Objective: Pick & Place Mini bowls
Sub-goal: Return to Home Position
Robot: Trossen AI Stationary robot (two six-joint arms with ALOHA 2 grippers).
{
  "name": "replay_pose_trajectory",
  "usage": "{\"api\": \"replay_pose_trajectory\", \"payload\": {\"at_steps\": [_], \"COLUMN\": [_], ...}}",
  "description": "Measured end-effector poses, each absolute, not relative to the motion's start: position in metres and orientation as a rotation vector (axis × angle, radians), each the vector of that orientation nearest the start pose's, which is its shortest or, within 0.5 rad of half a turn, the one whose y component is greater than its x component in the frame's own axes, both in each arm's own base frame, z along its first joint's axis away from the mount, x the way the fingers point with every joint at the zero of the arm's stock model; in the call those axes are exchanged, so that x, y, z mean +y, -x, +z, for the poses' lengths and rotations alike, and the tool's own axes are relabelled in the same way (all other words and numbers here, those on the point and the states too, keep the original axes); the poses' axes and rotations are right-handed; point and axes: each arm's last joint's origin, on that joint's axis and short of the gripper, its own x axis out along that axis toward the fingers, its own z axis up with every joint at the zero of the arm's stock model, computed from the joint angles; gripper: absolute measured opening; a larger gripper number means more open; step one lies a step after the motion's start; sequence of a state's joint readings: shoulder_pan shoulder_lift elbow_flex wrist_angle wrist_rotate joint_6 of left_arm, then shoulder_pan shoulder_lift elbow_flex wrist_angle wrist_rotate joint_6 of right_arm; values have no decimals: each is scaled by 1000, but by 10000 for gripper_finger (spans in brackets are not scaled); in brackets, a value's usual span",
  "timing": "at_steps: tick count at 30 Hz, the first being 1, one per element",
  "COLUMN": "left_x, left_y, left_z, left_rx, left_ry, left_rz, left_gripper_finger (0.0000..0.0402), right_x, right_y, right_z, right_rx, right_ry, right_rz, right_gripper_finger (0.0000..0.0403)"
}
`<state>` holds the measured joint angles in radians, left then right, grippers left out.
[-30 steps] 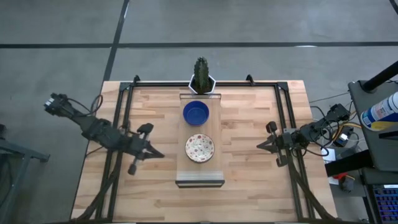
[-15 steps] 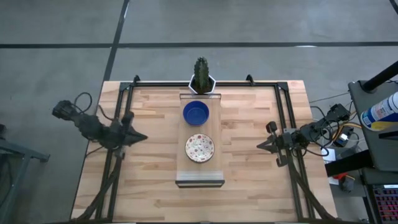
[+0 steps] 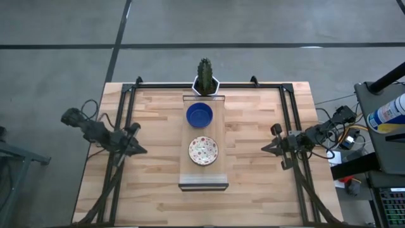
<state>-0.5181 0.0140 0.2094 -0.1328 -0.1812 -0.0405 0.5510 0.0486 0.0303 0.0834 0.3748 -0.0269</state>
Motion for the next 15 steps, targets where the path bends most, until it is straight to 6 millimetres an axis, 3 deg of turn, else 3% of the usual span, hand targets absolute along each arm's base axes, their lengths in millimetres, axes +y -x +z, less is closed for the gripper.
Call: {"api": "replay_pose_trajectory", "payload": {"at_steps": [6,15], "left_x": [-40,-43], "left_y": [-77,-78], "left_z": [202,199], "left_rx": [-35,-87], "left_ry": [40,-15], "left_rz": [-408,-465], "left_gripper_finger": [0,0], "right_x": [42,42], "right_y": [-88,-88], "right_z": [178,178], "right_rx": [-59,-61], "right_ry": [-1,-2], "right_rz": [175,175], "right_gripper_finger": [8,8]}}
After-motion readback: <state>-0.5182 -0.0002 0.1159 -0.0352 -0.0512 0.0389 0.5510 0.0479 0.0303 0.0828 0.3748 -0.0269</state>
